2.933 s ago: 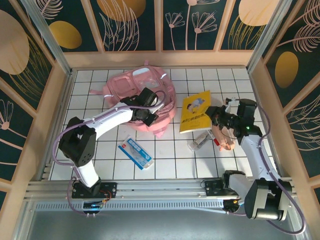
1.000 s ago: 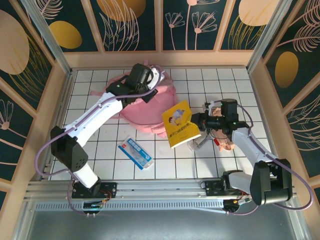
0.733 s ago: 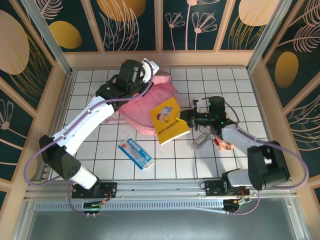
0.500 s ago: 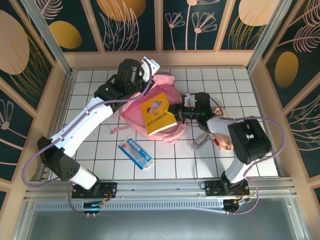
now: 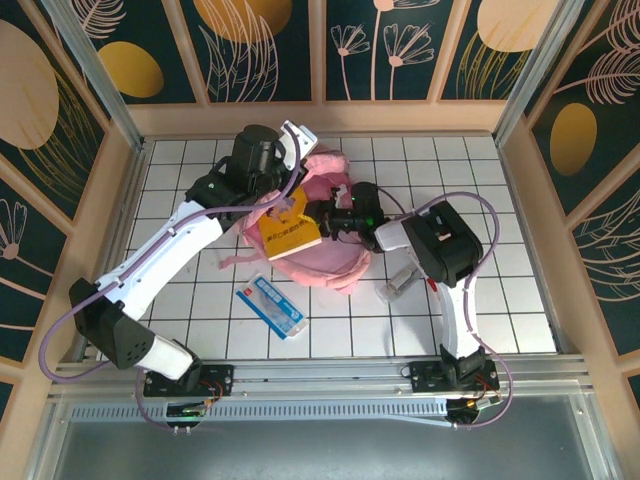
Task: Pack the student bag
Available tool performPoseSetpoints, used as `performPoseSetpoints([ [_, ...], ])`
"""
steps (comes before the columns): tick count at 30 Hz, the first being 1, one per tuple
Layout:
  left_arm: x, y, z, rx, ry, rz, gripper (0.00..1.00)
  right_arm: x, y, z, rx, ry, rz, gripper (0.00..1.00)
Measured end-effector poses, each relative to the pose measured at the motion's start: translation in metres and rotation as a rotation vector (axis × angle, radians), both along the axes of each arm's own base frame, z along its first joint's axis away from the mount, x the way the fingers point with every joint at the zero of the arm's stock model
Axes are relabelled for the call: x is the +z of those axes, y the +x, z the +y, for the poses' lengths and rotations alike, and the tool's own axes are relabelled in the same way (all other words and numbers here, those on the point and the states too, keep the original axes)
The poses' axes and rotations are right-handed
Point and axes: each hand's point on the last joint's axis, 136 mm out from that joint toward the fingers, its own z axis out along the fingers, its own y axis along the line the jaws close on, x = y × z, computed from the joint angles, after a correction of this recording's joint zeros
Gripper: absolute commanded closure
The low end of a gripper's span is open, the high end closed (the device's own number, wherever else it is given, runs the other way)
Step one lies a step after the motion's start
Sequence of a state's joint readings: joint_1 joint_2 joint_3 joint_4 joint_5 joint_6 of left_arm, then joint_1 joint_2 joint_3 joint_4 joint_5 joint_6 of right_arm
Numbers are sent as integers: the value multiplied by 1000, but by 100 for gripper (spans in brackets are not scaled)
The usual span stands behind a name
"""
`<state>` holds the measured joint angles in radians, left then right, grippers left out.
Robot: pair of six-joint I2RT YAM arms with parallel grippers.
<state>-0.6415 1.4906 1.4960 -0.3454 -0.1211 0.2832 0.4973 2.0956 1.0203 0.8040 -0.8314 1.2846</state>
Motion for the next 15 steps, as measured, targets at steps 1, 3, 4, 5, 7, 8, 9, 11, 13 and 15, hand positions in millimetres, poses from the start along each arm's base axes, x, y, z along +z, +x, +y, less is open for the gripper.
performPoseSetpoints([
  [1, -2, 0, 0, 0, -2, -2, 100, -4, 1, -10, -15, -18, 11, 51],
  [3, -6, 0, 0, 1, -4, -4, 100, -5, 3, -27, -39, -49, 22, 50],
  [4, -7, 1, 0, 2, -5, -7, 100, -3, 3, -35, -47, -63, 17, 50],
  [5, -7, 2, -1, 3, -6, -10, 100, 0, 2, -39, -49, -72, 9, 50],
  [7, -7, 3, 0, 7, -7, -15, 100, 7, -4, -45, -41, -91, -13, 50],
  [8, -7, 3, 0, 8, -10, -18, 100, 8, -9, -46, -35, -100, -15, 49],
  [9, -5, 3, 0, 10, -12, -22, 100, 9, -15, -47, -28, -111, -16, 49],
  [11, -4, 4, -1, 11, -17, -24, 100, 7, -25, -50, -28, -142, -2, 47],
  [13, -4, 4, -1, 11, -17, -24, 100, 6, -35, -51, -34, -183, 13, 45],
  [15, -5, 4, -1, 12, -16, -22, 100, 7, -44, -48, -38, -232, 19, 44],
])
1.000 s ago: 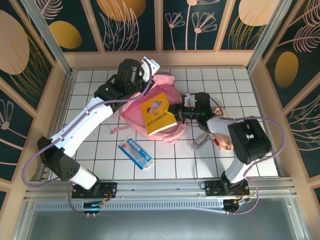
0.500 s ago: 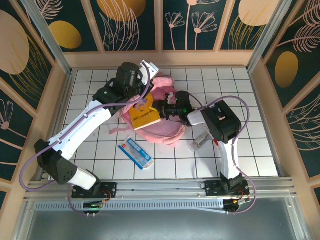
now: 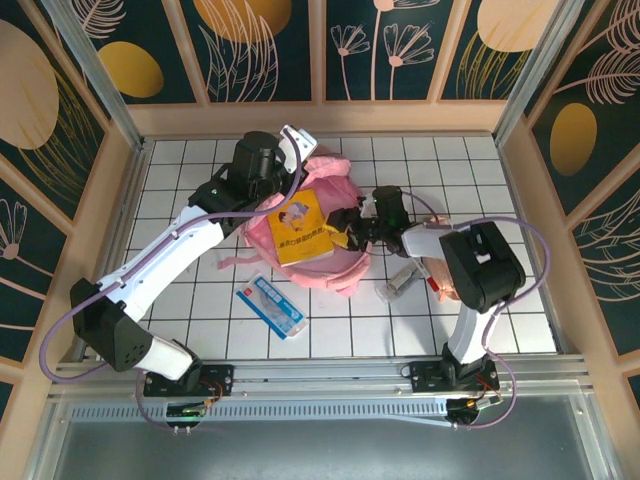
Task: Pack the student bag
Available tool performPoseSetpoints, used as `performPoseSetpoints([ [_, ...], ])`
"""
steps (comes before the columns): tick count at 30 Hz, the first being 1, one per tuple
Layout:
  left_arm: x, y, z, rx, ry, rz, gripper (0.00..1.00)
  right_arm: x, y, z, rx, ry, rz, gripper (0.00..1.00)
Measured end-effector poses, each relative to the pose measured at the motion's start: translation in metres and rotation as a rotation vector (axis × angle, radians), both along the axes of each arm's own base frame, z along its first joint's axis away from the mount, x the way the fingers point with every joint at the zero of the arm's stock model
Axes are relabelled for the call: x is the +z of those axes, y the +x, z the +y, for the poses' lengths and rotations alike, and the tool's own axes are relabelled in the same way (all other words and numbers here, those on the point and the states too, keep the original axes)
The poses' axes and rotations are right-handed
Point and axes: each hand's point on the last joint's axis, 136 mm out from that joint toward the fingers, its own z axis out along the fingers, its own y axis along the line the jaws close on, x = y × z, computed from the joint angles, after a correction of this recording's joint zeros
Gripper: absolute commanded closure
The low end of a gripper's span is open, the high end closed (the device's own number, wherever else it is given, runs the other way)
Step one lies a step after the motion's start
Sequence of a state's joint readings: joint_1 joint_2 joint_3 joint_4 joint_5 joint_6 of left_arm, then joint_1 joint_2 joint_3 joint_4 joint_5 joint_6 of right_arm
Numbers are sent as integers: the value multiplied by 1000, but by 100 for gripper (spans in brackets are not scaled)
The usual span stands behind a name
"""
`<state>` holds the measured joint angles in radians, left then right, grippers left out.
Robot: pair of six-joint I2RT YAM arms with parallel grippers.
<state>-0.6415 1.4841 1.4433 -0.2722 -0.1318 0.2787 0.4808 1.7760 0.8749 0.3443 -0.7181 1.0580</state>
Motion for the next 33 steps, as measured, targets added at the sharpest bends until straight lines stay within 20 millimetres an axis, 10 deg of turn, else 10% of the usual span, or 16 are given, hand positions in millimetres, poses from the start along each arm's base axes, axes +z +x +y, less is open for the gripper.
performPoseSetpoints([
  [7, -4, -1, 0, 0, 3, 8, 100, -19, -8, 7, 27, -118, -7, 49],
  [22, -13, -6, 0, -15, 7, 27, 100, -27, 10, 42, 253, -58, -188, 100],
  [33, -13, -6, 2, -10, 8, 26, 100, -14, 46, 74, 329, -25, -323, 97],
])
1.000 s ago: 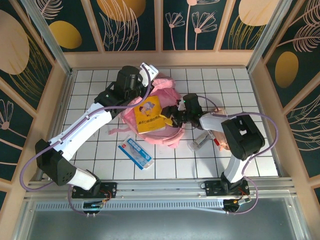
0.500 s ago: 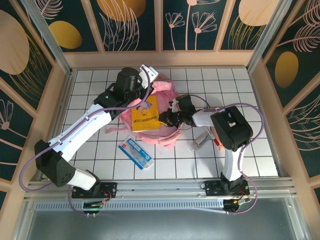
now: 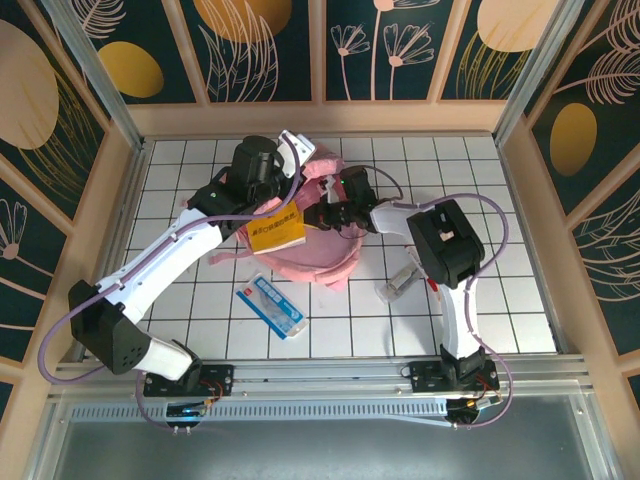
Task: Pack the student bag
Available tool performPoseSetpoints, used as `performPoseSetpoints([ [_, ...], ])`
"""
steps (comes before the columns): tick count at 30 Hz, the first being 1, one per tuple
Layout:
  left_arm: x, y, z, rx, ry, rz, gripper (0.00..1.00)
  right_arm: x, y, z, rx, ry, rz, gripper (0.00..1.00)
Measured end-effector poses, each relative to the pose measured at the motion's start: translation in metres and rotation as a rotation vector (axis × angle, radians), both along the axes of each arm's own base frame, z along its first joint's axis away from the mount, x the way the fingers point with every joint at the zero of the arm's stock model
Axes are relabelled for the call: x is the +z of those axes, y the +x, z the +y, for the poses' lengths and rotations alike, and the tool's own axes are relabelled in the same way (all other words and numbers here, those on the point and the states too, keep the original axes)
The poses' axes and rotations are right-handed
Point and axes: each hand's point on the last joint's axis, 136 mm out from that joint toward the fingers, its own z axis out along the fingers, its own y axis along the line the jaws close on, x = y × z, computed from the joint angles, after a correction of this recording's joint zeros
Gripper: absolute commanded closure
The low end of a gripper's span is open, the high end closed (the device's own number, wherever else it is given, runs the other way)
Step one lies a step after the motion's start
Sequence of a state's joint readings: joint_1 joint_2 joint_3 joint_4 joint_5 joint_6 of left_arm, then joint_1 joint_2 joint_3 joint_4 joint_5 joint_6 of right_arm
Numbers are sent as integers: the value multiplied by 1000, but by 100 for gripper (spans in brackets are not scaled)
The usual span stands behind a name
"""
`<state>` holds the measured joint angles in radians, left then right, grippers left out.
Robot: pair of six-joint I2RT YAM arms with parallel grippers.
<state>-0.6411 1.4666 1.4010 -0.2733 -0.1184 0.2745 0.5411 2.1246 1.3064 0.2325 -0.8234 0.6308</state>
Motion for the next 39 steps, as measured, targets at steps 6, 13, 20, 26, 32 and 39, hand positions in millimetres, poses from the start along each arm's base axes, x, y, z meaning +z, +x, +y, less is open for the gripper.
performPoseSetpoints([
  [6, -4, 0, 1, 7, -3, 11, 100, -8, 5, 10, -14, 16, 12, 80],
  [13, -6, -1, 1, 8, -4, 14, 100, 1, -9, -7, -76, 8, -8, 70],
  [20, -6, 0, 2, 17, -2, 9, 100, 23, -31, -26, -175, -51, -48, 56],
  [26, -6, 0, 3, 18, -2, 9, 100, 20, -72, -4, -289, -109, 104, 48],
  [32, -5, 0, 3, 18, -3, 8, 100, -7, -86, 17, -364, -148, 200, 53],
  [39, -5, 0, 3, 19, -3, 8, 100, -16, -62, 18, -430, -154, 163, 67],
])
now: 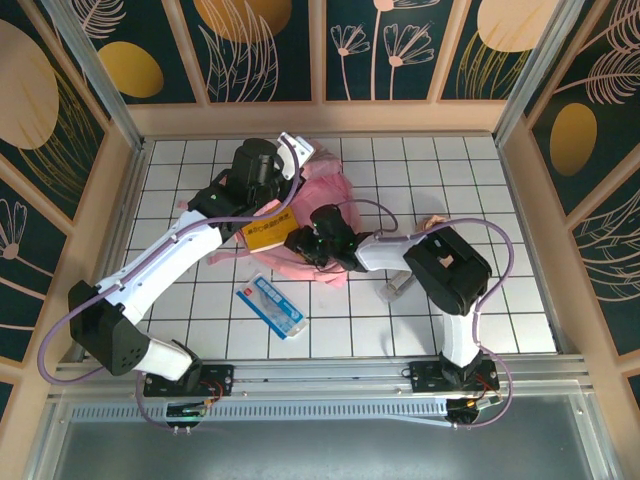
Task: Pack the student bag
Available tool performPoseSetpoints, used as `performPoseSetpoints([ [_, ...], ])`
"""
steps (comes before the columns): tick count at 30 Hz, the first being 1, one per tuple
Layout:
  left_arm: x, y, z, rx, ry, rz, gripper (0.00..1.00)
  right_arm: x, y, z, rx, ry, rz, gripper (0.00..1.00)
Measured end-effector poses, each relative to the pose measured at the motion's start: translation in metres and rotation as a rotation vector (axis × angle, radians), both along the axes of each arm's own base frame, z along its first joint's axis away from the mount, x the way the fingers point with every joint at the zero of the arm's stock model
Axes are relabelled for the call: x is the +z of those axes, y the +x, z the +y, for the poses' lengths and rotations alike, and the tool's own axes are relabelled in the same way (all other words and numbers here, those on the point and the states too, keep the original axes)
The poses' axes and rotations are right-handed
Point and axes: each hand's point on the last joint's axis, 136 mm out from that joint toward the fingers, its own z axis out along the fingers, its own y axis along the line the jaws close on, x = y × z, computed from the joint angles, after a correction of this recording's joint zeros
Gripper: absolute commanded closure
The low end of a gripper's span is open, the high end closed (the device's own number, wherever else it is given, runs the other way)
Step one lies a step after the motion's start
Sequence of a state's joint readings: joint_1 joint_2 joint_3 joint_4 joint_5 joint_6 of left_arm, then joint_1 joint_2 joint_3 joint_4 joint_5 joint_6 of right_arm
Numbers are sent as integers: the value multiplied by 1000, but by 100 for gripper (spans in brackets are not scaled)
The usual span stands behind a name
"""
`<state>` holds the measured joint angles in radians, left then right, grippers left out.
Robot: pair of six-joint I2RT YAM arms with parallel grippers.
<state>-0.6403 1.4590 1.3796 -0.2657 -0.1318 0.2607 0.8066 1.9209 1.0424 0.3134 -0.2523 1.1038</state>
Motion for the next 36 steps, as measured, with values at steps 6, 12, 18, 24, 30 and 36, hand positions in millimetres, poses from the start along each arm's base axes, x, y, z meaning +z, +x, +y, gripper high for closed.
performPoseSetpoints([
  [6, -6, -3, 1, -5, -2, 10, 100, -1, 31, -10, -48, 10, -71, 81],
  [12, -12, -7, -1, -12, -32, 23, 100, -4, 52, -11, -63, 41, -125, 80],
  [18, -22, -12, 0, -8, -67, 56, 100, 6, 58, -8, 1, 143, -159, 72],
  [24, -45, -17, -2, 0, -111, 116, 100, 40, 40, -62, -6, 113, -242, 62],
  [30, -62, -30, -14, -63, -173, 201, 100, 83, 30, -129, -44, -8, -401, 56],
  [36, -61, -48, -7, -27, -321, 262, 27, 88, 20, -175, -104, -205, -432, 47],
])
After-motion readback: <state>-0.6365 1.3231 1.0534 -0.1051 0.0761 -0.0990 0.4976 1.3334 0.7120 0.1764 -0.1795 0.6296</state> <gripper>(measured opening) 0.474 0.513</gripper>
